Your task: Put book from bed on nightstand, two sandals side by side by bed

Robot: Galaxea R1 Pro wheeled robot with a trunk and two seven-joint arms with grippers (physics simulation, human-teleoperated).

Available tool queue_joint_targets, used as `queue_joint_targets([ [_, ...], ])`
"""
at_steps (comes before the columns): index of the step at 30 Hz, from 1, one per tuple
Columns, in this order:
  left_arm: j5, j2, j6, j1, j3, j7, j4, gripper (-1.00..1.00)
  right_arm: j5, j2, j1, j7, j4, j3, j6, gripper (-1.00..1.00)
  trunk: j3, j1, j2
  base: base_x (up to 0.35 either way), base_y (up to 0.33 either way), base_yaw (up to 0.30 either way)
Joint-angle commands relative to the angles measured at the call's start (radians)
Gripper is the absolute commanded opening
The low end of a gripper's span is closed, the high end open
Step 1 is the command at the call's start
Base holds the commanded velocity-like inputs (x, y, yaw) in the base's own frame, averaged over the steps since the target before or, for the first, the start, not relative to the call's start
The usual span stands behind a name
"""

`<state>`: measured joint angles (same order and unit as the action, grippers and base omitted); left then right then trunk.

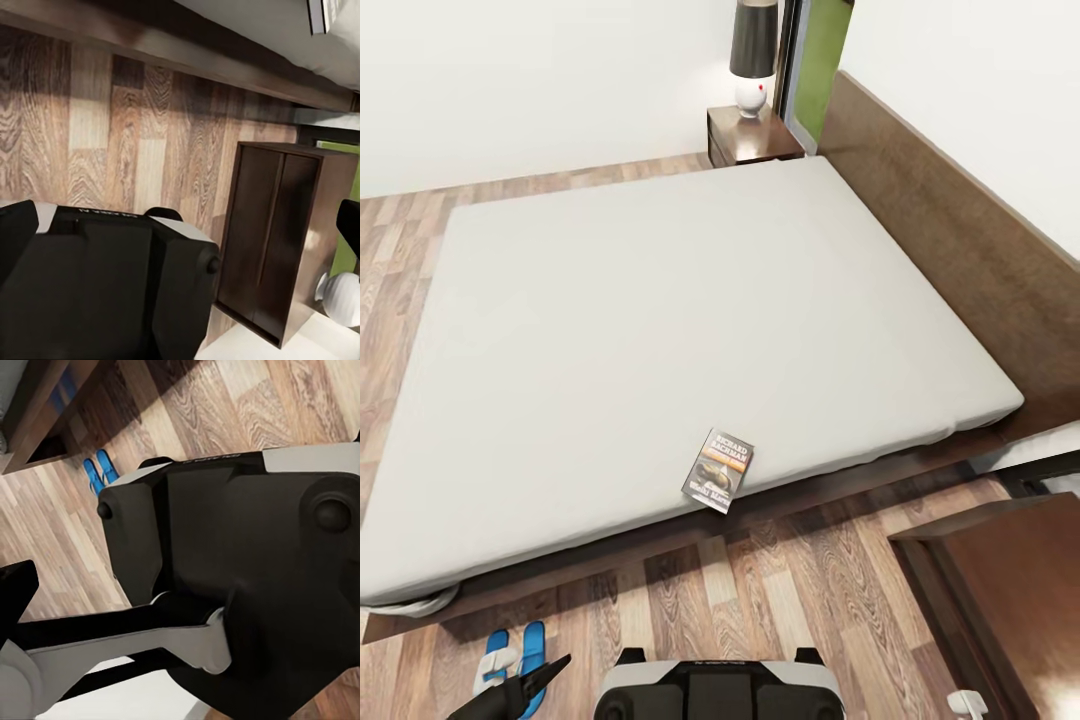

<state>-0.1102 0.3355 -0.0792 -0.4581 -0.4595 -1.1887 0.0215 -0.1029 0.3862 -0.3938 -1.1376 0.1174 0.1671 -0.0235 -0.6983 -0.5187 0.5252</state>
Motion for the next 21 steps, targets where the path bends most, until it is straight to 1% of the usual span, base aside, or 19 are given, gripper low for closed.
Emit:
queue_joint_targets([
  [1,-0.009,0.000,-0.008,-0.001,0.008,-0.001,-0.002,1.00,-0.006,0.000,0.000,-0.004,-0.001,-0.002,-0.003,1.00,0.002,0.004,-0.006,0.000,0.000,0.000],
  [5,-0.008,-0.001,-0.008,-0.001,0.008,0.000,-0.002,1.00,-0.005,0.000,0.000,-0.009,0.000,-0.003,-0.002,1.00,0.002,0.004,-0.006,0.000,0.000,0.000],
  [10,-0.006,-0.004,-0.008,-0.001,0.010,0.000,-0.001,1.00,-0.002,-0.001,0.000,-0.010,0.014,0.000,-0.019,1.00,0.002,0.004,-0.006,0.000,0.000,0.000],
  [12,-0.005,-0.005,-0.008,-0.001,0.012,0.000,-0.001,1.00,-0.001,-0.002,-0.001,-0.009,0.043,0.001,-0.065,1.00,0.002,0.004,-0.006,0.000,0.000,0.000],
  [14,-0.005,-0.005,-0.008,-0.001,0.012,0.000,-0.001,1.00,0.000,-0.010,-0.002,-0.008,0.132,0.001,-0.166,1.00,0.002,0.004,-0.006,0.000,0.000,0.000],
  [15,-0.005,-0.006,-0.008,-0.001,0.012,0.000,-0.001,1.00,0.000,-0.028,-0.002,-0.007,0.238,0.000,-0.270,1.00,0.002,0.004,-0.006,0.000,0.000,0.000],
  [16,-0.005,-0.006,-0.008,-0.001,0.012,0.000,0.000,1.00,0.000,-0.036,-0.002,-0.007,0.277,0.000,-0.306,1.00,0.002,0.004,-0.006,0.000,0.000,0.000],
  [17,-0.005,-0.006,-0.008,-0.001,0.012,0.000,0.000,1.00,0.001,-0.068,-0.002,-0.005,0.397,-0.001,-0.412,1.00,0.002,0.004,-0.006,0.000,0.000,0.000],
  [18,-0.005,-0.006,-0.008,-0.001,0.012,0.000,0.000,1.00,0.001,-0.089,-0.002,-0.005,0.461,-0.002,-0.466,1.00,0.002,0.004,-0.006,0.000,0.000,0.000],
  [19,-0.005,-0.006,-0.008,-0.001,0.012,0.000,0.000,1.00,0.001,-0.100,-0.002,-0.004,0.487,-0.002,-0.488,1.00,0.002,0.004,-0.006,0.000,0.000,0.000],
  [21,-0.005,-0.006,-0.008,-0.001,0.012,-0.002,0.000,1.00,0.001,-0.142,-0.002,-0.003,0.560,-0.002,-0.546,1.00,0.002,0.004,-0.006,0.000,0.000,0.000],
])
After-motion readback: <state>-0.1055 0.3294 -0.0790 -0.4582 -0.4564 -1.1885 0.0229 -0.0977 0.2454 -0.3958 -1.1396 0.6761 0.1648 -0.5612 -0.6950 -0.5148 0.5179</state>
